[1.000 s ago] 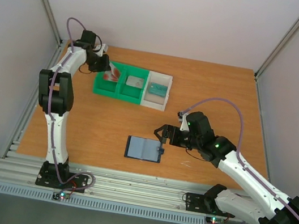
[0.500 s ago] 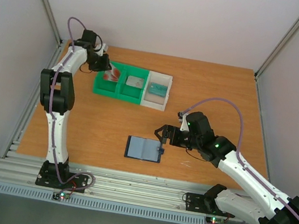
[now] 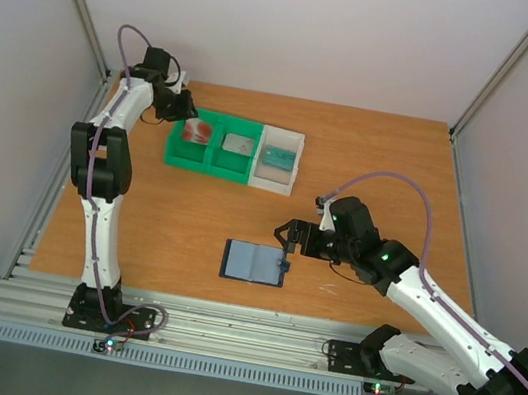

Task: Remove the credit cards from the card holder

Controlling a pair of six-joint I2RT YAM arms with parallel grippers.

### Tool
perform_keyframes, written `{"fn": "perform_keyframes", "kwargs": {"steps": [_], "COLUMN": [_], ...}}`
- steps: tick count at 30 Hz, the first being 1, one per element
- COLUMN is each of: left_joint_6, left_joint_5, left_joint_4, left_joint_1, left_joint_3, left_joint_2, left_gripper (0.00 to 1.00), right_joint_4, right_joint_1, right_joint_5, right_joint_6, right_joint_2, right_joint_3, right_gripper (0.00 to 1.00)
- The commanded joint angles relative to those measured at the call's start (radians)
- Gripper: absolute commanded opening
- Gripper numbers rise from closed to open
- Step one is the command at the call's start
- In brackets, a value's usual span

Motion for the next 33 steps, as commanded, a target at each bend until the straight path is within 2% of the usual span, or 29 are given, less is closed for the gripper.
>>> {"fn": "perform_keyframes", "kwargs": {"steps": [1, 12, 13, 14, 15, 21, 33], "left_joint_6": [-0.013, -0.044, -0.048, -0.055, -0.061, -0.134, -0.145], "left_joint_5": [-0.022, -0.008, -0.009, -0.011, -0.016, 0.037, 0.188], "left_joint_4": [-0.024, -0.05, -0.051, -0.056, -0.06, 0.039, 0.072], "left_joint_1": [0.001, 0.001, 0.001, 0.002, 0.002, 0.0, -0.017], "left_joint_3": [0.063, 0.058, 0.044, 0.029, 0.006, -0.226, -0.62], "left_joint_2": [0.01, -0.097, -0.118, -0.139, -0.164, -0.374, -0.813], "left_gripper": [0.31, 0.6, 0.69, 0.91, 0.97, 0.99, 0.99], "right_joint_4": [-0.012, -0.019, -0.024, -0.028, -0.03, -0.073, -0.175], "right_joint_1": [-0.004, -0.005, -0.004, -0.003, -0.003, -0.004, -0.005], "right_joint_5": [0.025, 0.016, 0.018, 0.019, 0.021, 0.079, 0.202], "right_joint_6": [-0.008, 0.004, 0.002, 0.001, 0.0, -0.019, -0.036], "right_joint_2": [-0.032, -0.052, -0.053, -0.055, -0.056, -0.077, -0.133], "right_joint_3": [0.019, 0.034, 0.036, 0.038, 0.041, 0.056, 0.136], "right_gripper": [0.99, 0.98, 0.98, 0.99, 0.98, 0.98, 0.99]}}
